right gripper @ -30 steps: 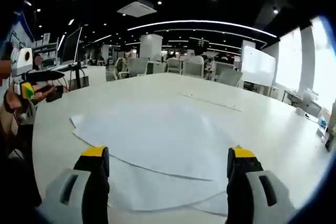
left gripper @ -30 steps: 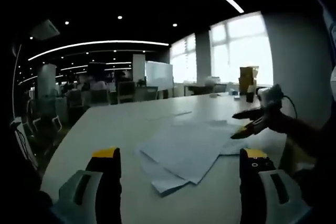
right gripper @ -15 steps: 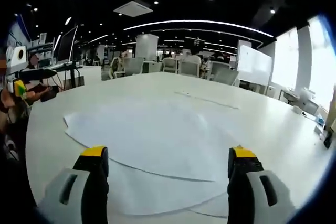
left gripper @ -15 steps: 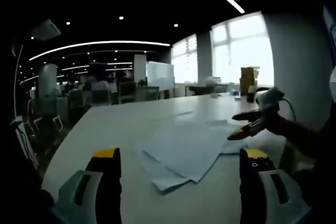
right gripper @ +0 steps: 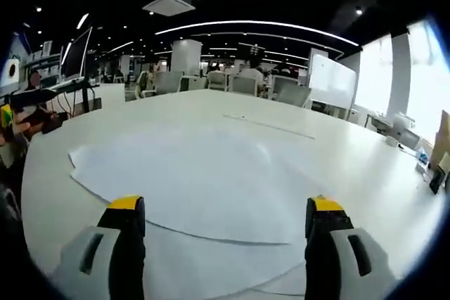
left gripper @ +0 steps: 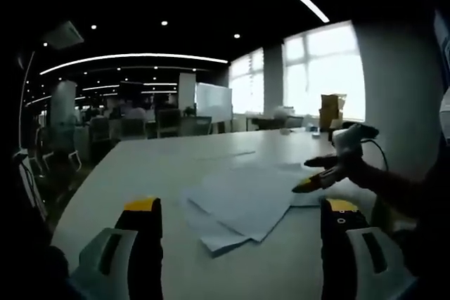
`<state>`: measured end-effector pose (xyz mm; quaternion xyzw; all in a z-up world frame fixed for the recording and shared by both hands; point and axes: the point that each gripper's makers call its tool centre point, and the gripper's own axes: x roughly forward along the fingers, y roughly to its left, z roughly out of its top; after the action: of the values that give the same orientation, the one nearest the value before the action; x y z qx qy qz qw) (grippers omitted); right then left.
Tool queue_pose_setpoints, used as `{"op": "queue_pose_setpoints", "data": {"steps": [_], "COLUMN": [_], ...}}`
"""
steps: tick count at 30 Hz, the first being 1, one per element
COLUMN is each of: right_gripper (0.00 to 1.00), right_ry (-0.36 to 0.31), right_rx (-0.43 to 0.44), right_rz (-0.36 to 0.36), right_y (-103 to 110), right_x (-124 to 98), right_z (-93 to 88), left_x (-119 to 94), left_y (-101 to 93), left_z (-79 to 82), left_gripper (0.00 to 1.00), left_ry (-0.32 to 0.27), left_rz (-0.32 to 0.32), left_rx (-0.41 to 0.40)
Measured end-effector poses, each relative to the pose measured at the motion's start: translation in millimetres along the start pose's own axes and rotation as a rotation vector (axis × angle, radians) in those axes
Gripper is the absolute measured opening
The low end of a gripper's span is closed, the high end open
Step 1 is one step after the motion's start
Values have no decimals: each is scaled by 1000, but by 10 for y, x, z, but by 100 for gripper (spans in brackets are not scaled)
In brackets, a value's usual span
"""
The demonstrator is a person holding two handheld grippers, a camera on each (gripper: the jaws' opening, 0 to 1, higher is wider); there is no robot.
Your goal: Organize the stack of printing papers by aligning and flattening the scattered papers on the table
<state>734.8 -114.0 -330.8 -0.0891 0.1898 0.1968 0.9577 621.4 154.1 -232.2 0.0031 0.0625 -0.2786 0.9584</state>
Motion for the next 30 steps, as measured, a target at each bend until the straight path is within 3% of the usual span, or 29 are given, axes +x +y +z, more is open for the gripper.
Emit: {"op": "queue_pose_setpoints", "data": {"steps": [9, 17, 20, 25, 30], "right_gripper": [90, 87, 81, 78, 78], "right_ry": [30, 31, 24, 22, 1], "right_rx": [6, 30, 34, 90, 92], "right_rz": [-35, -21, 8, 31, 25], "right_y": [-74, -39, 12, 43, 72], "right_x": [44, 29, 29, 27, 14], "right_z": [-144, -178, -186, -222, -223], "left_x": [-18, 18, 37, 54, 51], "left_y": [23, -17, -33, -16, -21], "left_z": [-7, 54, 50, 17, 19], "left_gripper": [96, 96, 96, 96, 96], "left_ry": [3, -2, 0, 11, 11], "left_rz": [6, 4, 1, 6, 5], "left_rx": [-1, 11, 16, 11, 16]}}
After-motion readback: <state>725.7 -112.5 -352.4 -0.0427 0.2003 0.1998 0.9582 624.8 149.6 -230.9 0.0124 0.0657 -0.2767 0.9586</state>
